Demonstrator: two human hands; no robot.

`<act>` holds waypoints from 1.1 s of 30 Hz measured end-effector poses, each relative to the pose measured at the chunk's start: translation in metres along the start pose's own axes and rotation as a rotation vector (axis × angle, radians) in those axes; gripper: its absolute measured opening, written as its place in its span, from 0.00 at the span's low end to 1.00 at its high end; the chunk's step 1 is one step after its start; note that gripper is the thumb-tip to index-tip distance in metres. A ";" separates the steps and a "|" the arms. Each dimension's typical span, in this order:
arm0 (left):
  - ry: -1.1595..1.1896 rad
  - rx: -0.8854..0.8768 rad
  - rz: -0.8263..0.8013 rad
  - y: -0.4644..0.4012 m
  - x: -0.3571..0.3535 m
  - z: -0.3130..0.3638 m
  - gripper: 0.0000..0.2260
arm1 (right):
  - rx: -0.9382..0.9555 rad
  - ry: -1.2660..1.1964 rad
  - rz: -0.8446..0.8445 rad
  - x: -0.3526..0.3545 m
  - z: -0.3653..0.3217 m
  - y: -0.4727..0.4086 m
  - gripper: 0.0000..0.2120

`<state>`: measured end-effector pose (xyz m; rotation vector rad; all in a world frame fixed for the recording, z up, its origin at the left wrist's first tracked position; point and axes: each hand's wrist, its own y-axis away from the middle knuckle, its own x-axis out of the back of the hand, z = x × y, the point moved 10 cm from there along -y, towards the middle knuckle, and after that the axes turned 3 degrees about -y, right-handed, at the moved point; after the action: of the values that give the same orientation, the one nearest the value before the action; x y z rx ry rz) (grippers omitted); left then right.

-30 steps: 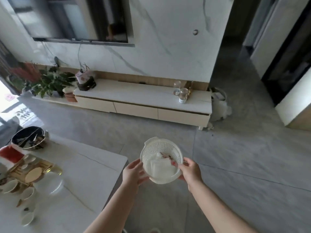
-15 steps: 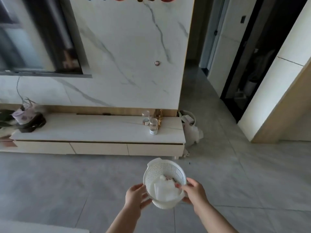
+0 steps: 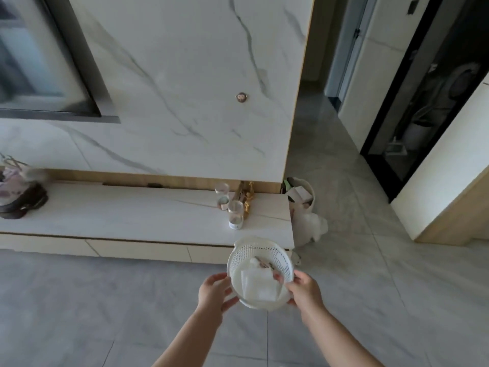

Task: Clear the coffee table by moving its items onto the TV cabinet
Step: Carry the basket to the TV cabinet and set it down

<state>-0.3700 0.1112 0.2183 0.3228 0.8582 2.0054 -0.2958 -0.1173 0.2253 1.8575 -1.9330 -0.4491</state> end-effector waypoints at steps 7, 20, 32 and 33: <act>0.085 0.016 0.083 -0.069 -0.061 0.042 0.08 | 0.000 0.148 -0.049 -0.002 -0.058 -0.124 0.14; 0.039 0.192 0.085 -0.234 -0.123 0.087 0.07 | -0.072 0.332 0.003 -0.046 -0.087 -0.318 0.18; -0.024 0.366 0.053 -0.406 -0.166 0.073 0.10 | -0.218 0.517 0.077 -0.064 -0.038 -0.479 0.15; -0.025 0.375 0.057 -0.419 -0.168 0.068 0.10 | -0.228 0.535 0.069 -0.068 -0.031 -0.492 0.15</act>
<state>0.0282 0.1505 -0.0005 0.5879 1.2219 1.8801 0.1449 -0.0752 -0.0023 1.5599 -1.5099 -0.1209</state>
